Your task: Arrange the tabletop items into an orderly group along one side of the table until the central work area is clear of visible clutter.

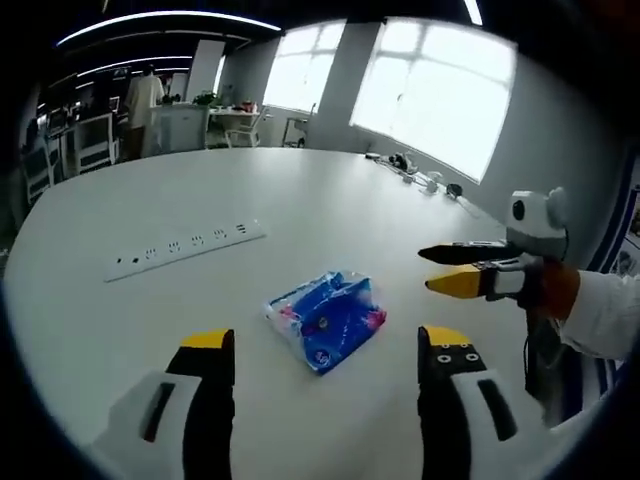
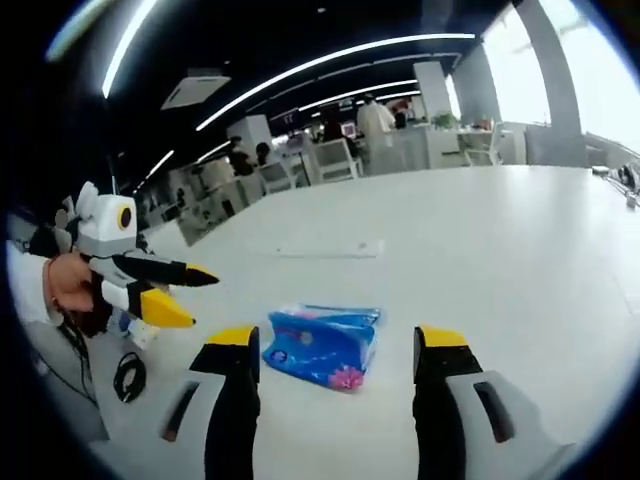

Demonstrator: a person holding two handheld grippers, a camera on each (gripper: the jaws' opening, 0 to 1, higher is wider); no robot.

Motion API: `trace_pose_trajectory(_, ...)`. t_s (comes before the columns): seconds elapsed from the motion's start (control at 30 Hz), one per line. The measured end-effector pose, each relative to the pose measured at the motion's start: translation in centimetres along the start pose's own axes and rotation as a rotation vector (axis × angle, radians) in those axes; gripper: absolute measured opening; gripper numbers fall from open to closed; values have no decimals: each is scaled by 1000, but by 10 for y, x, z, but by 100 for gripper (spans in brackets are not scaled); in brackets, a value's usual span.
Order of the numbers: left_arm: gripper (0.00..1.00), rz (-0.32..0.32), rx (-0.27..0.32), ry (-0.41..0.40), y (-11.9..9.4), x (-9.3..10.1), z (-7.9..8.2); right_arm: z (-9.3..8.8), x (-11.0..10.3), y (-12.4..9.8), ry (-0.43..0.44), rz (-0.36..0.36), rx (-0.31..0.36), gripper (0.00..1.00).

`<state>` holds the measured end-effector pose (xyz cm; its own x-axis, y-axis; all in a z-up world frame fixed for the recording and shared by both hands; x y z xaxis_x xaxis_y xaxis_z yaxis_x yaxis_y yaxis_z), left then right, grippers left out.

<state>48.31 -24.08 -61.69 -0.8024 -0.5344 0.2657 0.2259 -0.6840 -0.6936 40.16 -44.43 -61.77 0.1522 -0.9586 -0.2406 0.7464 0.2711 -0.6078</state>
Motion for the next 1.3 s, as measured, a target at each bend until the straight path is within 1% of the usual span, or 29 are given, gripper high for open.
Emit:
trace_pose_trajectory(0.13, 79, 3, 36, -12, -18, -2, 1, 3, -8, -5, -8, 6, 8, 62)
trace_pose_trajectory(0.27, 83, 14, 58, 0, -35, -4, 2, 5, -18, -9, -21, 14, 10, 62)
trace_pose_trajectory(0.37, 83, 16, 75, 4, -49, -6, 2, 8, -25, -13, -23, 20, 16, 61)
trace_pose_trajectory(0.4, 83, 18, 89, 9, -56, -7, 2, 9, -29, -15, -25, 31, 23, 61)
trace_pose_trajectory(0.5, 80, 16, 106, 17, -72, -9, 2, 13, -43, -18, -40, 51, 30, 60)
trace_pose_trajectory(0.53, 79, 26, 127, 27, -80, -10, 2, 14, -45, -18, -46, 55, 32, 60)
trace_pose_trajectory(0.6, 80, 38, 127, 23, -91, -15, -1, 15, -55, -18, -63, 67, 25, 60)
trace_pose_trajectory(0.63, 81, 38, 131, 20, -93, -16, -1, 15, -59, -18, -69, 72, 26, 60)
trace_pose_trajectory(0.77, 81, 69, 152, 8, -119, -27, -10, 18, -74, -15, -88, 97, 29, 60)
trace_pose_trajectory(0.83, 81, 83, 155, 6, -129, -32, -15, 19, -83, -14, -92, 109, 29, 60)
trace_pose_trajectory(0.93, 82, 105, 162, -9, -146, -41, -26, 19, -96, -11, -112, 133, 21, 60)
trace_pose_trajectory(0.97, 82, 110, 163, -11, -149, -43, -28, 19, -98, -10, -115, 136, 18, 60)
trace_pose_trajectory(1.03, 82, 127, 174, -28, -162, -50, -35, 19, -109, -8, -126, 152, 16, 60)
trace_pose_trajectory(1.1, 81, 136, 177, -38, -169, -54, -40, 20, -118, -6, -131, 160, 12, 59)
trace_pose_trajectory(1.13, 82, 143, 181, -39, -175, -56, -43, 21, -119, -3, -138, 171, 11, 59)
trace_pose_trajectory(1.3, 82, 167, 193, -56, -196, -63, -54, 26, -143, 1, -174, 210, 6, 59)
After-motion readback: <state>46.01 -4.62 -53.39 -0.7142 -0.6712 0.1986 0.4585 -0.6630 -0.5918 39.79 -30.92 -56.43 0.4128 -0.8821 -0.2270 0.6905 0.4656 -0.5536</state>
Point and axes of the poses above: the point that each gripper's makers call its tool centre point, and the gripper's own axes: y roughly forward along the fingers, x roughly to its right, z roughly out of its top, the point moved 7 cm from there along -y, roughly backward along the fingers, and after that the axes turned 14 degrees about -x, right-handed, at the moved point
